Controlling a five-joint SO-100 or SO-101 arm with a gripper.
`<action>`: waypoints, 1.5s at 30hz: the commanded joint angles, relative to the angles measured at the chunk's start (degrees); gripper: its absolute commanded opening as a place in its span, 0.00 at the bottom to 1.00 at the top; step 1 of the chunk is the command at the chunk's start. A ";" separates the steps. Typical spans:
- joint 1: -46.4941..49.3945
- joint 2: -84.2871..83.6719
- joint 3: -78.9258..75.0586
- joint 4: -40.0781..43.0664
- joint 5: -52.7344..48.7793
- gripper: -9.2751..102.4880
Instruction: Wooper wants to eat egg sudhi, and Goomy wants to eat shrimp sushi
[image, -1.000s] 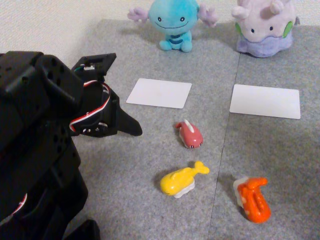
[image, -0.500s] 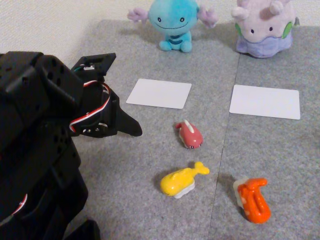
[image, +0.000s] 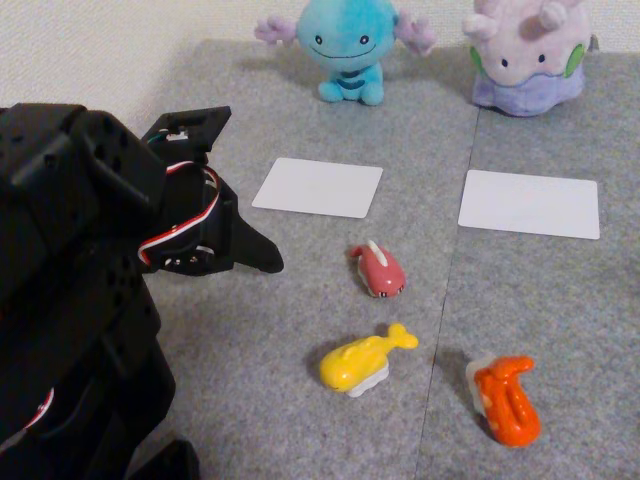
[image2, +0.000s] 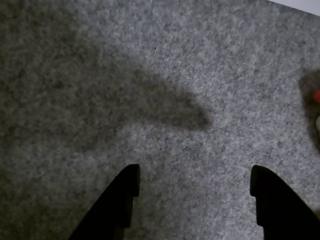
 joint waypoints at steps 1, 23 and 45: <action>-0.18 0.44 -0.44 -0.35 0.00 0.32; 17.75 -5.98 -32.08 11.43 -7.82 0.32; 43.59 -32.17 -40.87 29.53 -26.02 0.32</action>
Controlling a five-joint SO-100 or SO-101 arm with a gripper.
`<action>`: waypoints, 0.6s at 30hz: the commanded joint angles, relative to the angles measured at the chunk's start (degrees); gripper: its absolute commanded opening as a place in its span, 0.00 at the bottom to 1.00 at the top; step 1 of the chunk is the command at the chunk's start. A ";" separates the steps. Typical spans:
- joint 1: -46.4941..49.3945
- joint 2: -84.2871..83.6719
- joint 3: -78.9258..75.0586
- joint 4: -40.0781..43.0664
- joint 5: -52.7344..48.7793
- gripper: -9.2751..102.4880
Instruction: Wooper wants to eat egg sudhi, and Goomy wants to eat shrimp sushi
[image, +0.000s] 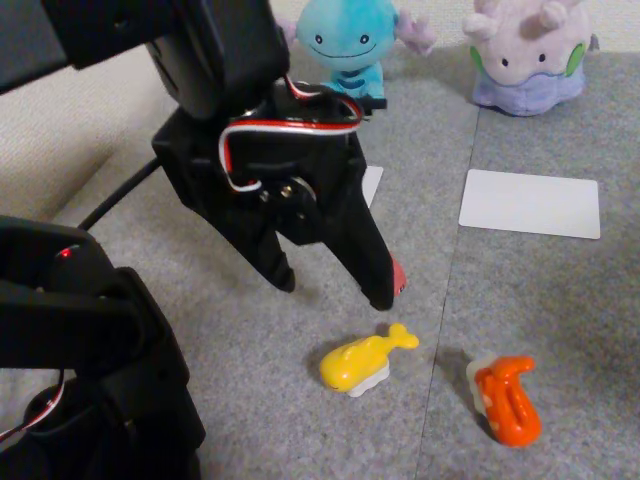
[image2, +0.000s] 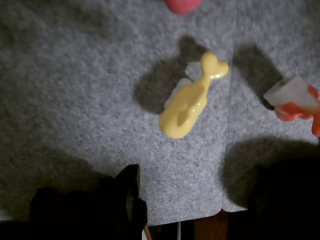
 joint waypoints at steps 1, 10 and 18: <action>0.53 -0.18 -1.67 0.18 0.00 0.32; -0.18 -4.48 1.76 -5.80 1.05 0.32; 0.18 -16.61 3.96 -13.27 0.88 0.32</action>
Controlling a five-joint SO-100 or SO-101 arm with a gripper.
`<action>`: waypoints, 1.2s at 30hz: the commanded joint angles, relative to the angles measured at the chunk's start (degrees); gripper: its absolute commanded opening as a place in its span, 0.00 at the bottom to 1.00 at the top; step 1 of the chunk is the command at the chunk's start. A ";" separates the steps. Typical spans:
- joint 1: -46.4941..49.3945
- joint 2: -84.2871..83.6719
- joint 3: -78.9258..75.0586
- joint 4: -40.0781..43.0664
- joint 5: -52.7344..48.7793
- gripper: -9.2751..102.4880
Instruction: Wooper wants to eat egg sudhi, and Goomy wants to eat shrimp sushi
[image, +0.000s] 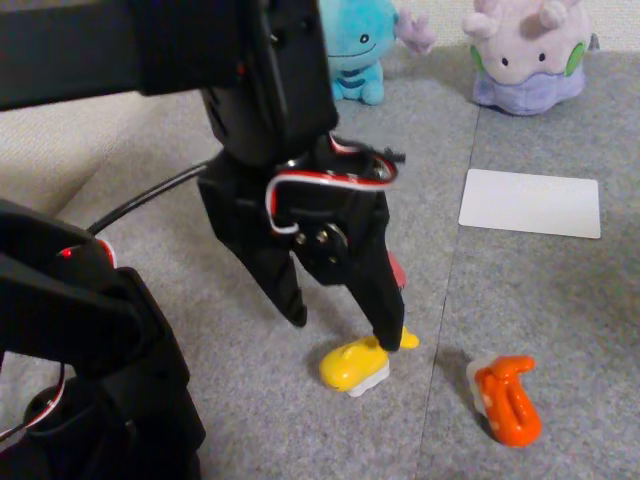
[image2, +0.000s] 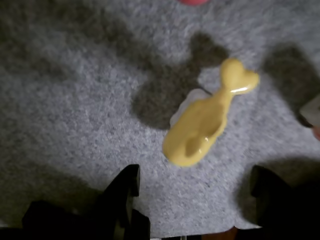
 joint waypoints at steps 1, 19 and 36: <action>0.53 -3.43 -0.18 -2.55 0.18 0.32; 1.76 -18.37 -0.09 -10.99 -0.53 0.31; 1.76 -18.37 -0.09 -11.78 -0.09 0.12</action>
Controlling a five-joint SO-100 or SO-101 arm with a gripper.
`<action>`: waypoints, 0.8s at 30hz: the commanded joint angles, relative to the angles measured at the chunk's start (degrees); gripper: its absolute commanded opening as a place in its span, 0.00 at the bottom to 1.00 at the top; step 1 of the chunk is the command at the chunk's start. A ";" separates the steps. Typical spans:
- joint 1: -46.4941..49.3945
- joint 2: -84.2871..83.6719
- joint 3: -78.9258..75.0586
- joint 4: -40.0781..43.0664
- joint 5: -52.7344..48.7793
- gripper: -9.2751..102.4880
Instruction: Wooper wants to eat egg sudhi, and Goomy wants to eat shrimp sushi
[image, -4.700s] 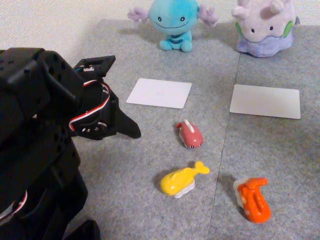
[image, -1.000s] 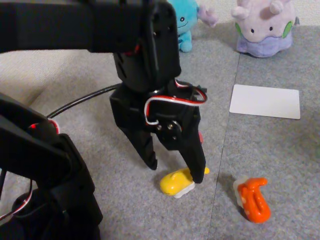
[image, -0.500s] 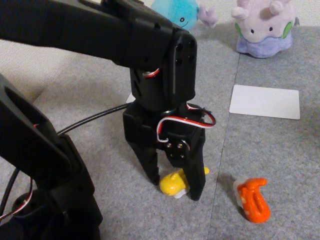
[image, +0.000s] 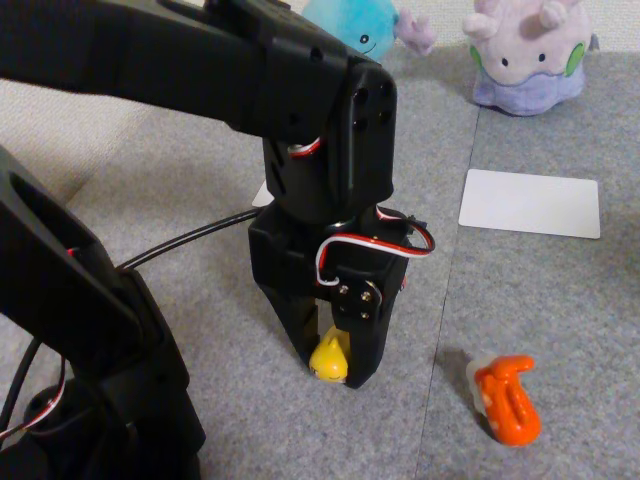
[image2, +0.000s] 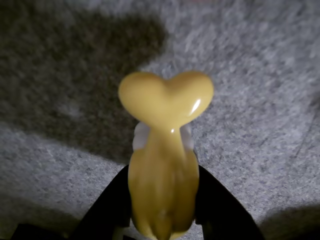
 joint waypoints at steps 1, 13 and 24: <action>-0.26 0.00 -0.18 -0.35 0.00 0.11; -1.32 7.21 -1.14 0.79 1.05 0.11; -12.22 24.96 -4.48 6.59 8.00 0.11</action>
